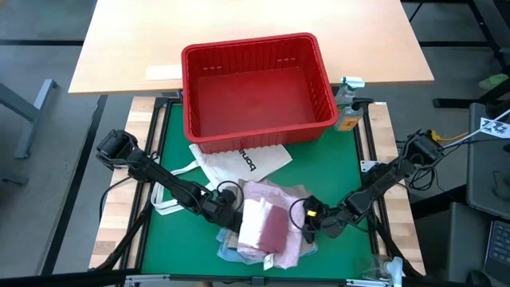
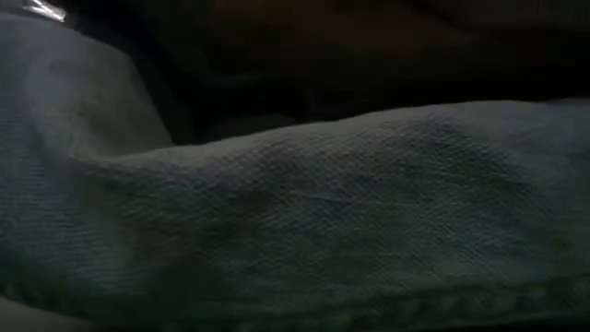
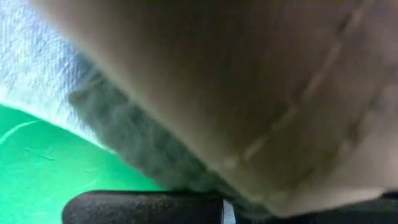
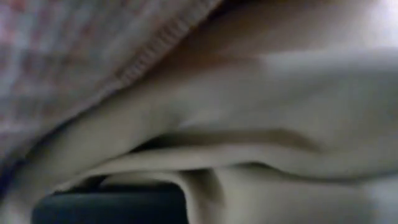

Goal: Fold laundry
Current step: Put the stacked clothes into the red bin

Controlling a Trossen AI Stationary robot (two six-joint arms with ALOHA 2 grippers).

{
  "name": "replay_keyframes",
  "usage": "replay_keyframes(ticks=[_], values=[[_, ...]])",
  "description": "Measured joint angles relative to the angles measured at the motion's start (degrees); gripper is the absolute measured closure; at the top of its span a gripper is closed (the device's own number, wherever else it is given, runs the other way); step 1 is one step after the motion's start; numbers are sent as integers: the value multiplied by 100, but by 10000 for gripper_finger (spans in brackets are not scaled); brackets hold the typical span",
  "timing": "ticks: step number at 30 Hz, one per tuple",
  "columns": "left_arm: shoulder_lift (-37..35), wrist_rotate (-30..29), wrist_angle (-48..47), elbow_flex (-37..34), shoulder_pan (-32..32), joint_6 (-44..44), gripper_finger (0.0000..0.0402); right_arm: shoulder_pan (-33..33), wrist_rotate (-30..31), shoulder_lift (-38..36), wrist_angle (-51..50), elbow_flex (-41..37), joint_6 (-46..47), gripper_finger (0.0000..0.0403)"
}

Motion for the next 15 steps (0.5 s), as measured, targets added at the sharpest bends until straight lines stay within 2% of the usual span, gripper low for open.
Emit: replay_keyframes(ticks=[15], values=[[-9, -215, 2, 205, -7, 147, 401, -247, 5, -286, -54, 128, -479, 367]])
